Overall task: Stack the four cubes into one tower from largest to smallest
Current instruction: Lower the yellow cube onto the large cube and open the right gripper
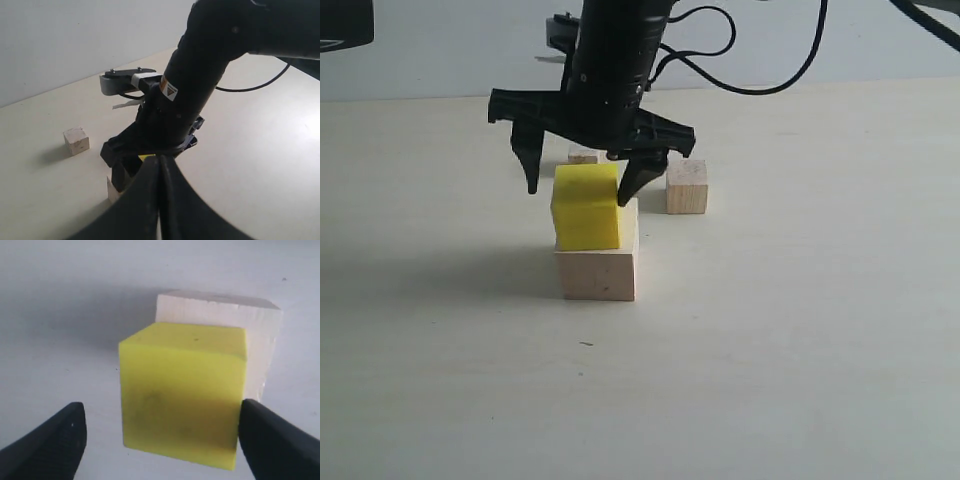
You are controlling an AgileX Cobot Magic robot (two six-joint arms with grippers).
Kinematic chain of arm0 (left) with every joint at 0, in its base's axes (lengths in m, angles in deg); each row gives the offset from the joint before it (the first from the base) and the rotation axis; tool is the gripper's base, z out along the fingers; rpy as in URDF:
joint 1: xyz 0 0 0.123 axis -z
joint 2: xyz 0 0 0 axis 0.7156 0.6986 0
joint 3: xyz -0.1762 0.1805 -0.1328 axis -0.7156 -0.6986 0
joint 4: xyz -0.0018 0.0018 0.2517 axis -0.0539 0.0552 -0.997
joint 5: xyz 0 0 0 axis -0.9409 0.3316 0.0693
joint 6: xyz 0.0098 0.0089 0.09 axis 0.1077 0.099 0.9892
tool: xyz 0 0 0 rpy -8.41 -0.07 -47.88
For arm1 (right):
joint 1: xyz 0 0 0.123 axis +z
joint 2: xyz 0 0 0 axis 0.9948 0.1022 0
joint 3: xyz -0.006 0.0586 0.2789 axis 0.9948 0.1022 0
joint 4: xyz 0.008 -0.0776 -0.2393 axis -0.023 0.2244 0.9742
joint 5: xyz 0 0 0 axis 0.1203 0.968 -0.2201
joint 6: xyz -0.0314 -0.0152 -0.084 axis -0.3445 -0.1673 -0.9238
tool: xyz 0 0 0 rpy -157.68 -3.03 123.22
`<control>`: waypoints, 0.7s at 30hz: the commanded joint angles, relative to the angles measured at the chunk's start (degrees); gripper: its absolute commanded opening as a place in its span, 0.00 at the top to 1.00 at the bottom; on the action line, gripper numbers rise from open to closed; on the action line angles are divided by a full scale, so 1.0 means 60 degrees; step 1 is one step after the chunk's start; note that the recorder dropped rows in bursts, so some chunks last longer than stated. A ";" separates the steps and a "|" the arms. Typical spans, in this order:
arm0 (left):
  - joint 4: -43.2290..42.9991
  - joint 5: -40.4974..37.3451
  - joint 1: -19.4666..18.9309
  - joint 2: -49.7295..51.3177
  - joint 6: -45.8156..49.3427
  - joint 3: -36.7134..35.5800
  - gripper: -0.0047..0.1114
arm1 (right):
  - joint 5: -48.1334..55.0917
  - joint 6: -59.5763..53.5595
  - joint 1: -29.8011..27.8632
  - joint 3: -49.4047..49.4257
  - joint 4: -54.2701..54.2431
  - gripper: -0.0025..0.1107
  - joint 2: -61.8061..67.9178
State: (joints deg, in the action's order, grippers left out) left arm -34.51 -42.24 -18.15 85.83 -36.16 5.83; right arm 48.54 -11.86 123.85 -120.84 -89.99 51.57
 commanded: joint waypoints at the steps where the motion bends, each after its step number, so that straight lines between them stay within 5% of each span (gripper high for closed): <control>1: -0.0033 -0.0006 -0.0029 -0.0049 -0.0051 -0.0026 0.96 | -0.0035 -0.0068 0.0039 -0.0663 0.0640 0.28 -0.0022; 15: -0.0050 -0.0066 -0.0029 -0.0049 -0.0080 -0.0026 0.96 | -0.0035 0.0249 0.0039 -0.0719 0.2784 0.31 -0.0775; 20: -0.0936 -0.0405 -0.0029 0.0137 -0.1275 -0.0063 0.96 | -0.0035 -0.0617 0.0039 -0.0719 0.3010 0.61 -0.0933; 21: -0.1111 -0.0451 -0.0029 0.0178 -0.1554 -0.0180 0.96 | -0.0035 -0.1143 0.0039 -0.0719 0.3220 0.79 -0.0980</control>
State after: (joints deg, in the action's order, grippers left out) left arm -38.86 -44.06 -18.15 86.15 -42.00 5.60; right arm 48.53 -14.79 123.85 -124.53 -72.74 46.63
